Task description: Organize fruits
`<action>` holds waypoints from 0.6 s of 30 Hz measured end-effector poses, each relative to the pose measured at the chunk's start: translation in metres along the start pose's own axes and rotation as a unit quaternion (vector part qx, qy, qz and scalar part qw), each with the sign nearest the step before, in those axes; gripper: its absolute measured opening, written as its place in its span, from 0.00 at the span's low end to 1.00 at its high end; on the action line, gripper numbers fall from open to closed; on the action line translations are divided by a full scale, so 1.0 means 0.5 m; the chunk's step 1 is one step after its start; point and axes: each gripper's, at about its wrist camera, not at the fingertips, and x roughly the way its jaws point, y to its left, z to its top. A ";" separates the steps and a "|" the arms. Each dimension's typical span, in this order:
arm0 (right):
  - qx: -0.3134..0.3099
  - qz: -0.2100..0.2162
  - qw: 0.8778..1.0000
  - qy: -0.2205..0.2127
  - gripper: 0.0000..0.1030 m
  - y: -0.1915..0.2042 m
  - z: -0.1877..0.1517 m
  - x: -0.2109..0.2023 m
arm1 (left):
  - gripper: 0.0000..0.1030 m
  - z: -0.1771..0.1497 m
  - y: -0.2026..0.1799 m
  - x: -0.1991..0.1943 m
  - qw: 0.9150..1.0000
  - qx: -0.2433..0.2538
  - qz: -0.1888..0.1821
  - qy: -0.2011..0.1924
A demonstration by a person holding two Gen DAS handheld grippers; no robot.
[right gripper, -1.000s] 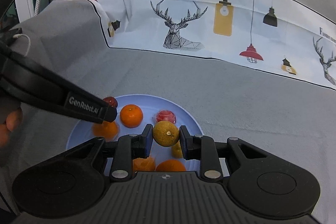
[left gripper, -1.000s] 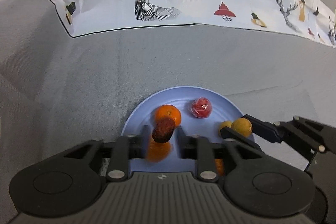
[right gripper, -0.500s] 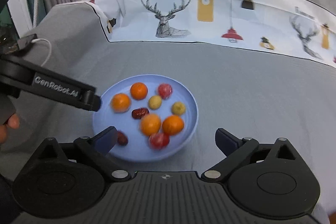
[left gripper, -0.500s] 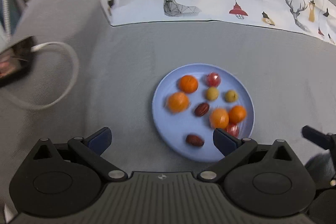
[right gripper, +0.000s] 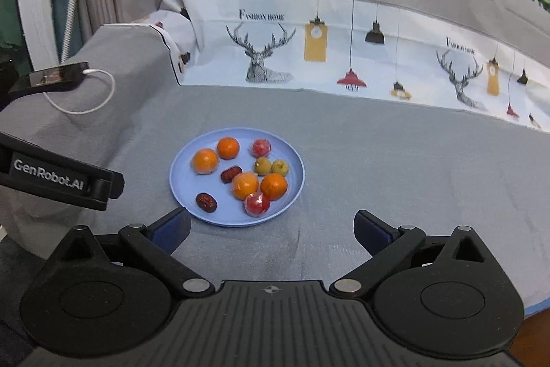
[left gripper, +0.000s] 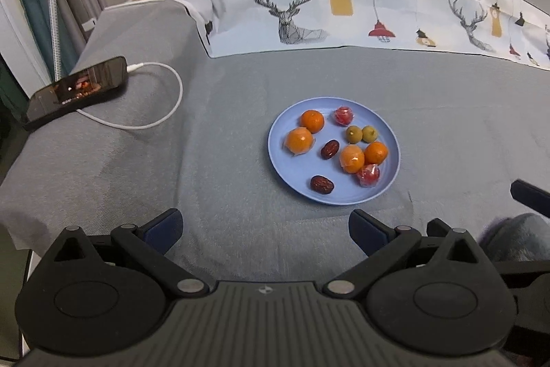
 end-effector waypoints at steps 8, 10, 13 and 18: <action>-0.008 -0.006 1.000 -0.025 0.99 0.004 0.005 -0.045 | 1.00 -0.008 -0.010 -0.032 1.000 0.005 0.003 -0.021; -0.008 -0.007 1.000 -0.027 0.99 0.007 0.003 -0.049 | 1.00 -0.008 -0.010 -0.036 1.000 0.004 0.004 -0.022; -0.011 -0.006 1.000 -0.028 0.99 0.010 0.001 -0.054 | 1.00 -0.007 -0.009 -0.039 1.000 0.004 0.005 -0.025; -0.014 -0.006 0.999 -0.030 0.99 0.013 0.002 -0.057 | 1.00 -0.007 -0.009 -0.039 1.000 0.005 0.007 -0.025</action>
